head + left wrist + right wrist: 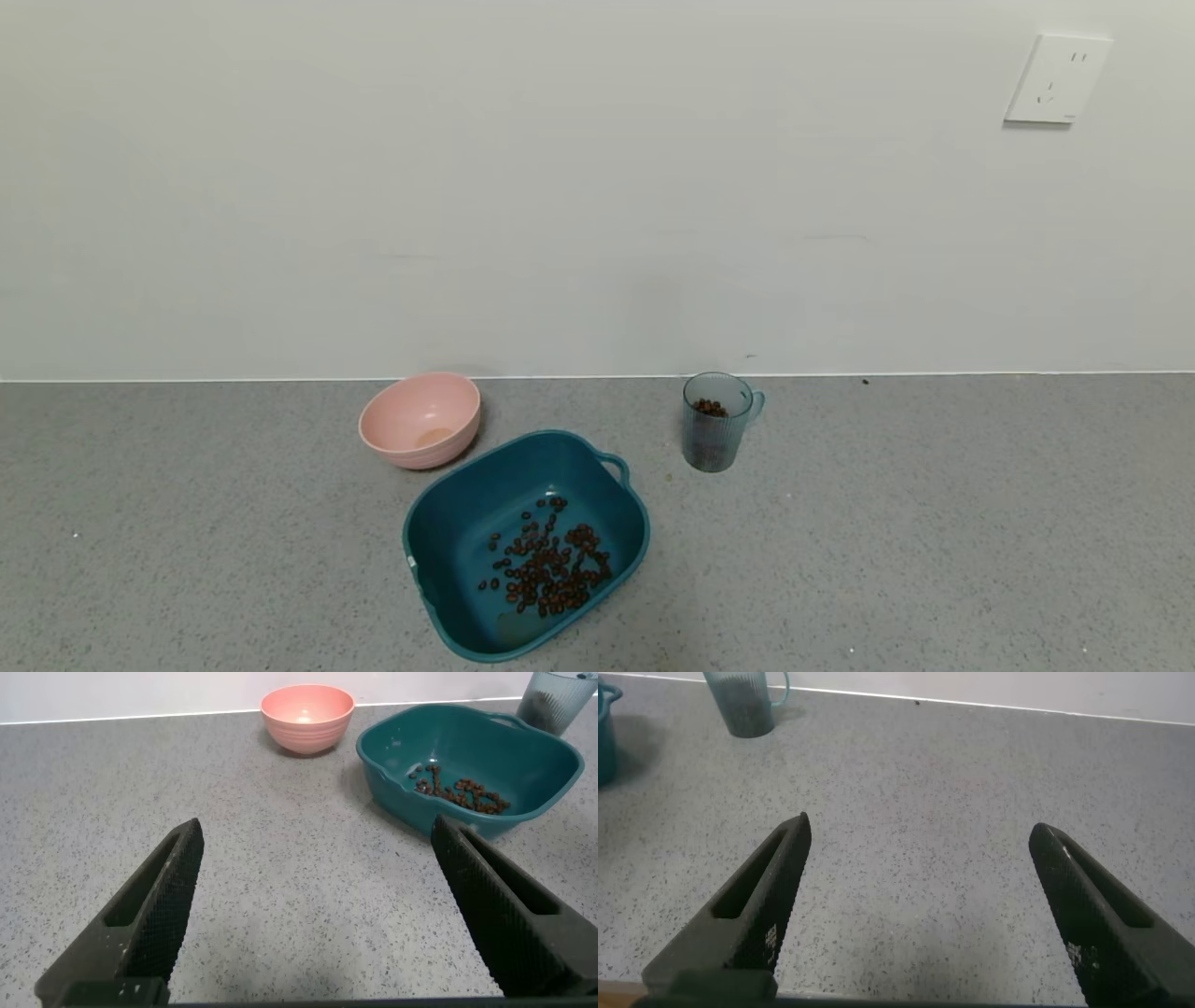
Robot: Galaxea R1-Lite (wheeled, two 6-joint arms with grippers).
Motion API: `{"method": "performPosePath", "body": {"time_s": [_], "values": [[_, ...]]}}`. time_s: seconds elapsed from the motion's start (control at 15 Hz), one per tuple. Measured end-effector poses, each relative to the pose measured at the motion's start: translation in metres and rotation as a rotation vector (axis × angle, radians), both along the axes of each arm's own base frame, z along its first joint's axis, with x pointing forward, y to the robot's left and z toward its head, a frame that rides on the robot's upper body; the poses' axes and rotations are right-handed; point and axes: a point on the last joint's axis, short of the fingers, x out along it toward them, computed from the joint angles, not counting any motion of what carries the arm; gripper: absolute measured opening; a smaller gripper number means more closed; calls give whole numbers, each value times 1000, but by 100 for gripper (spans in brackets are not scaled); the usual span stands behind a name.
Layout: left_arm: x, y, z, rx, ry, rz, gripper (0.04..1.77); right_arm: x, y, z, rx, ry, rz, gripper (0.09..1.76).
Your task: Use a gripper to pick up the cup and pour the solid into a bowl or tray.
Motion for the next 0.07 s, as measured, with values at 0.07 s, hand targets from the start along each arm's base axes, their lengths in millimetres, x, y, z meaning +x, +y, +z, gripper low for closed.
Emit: {"method": "performPosePath", "body": {"time_s": [0.07], "values": [[0, 0, 0, 0, 0, 0, 175, 0, 0, 0, 1, 0, -1, 170]]}}
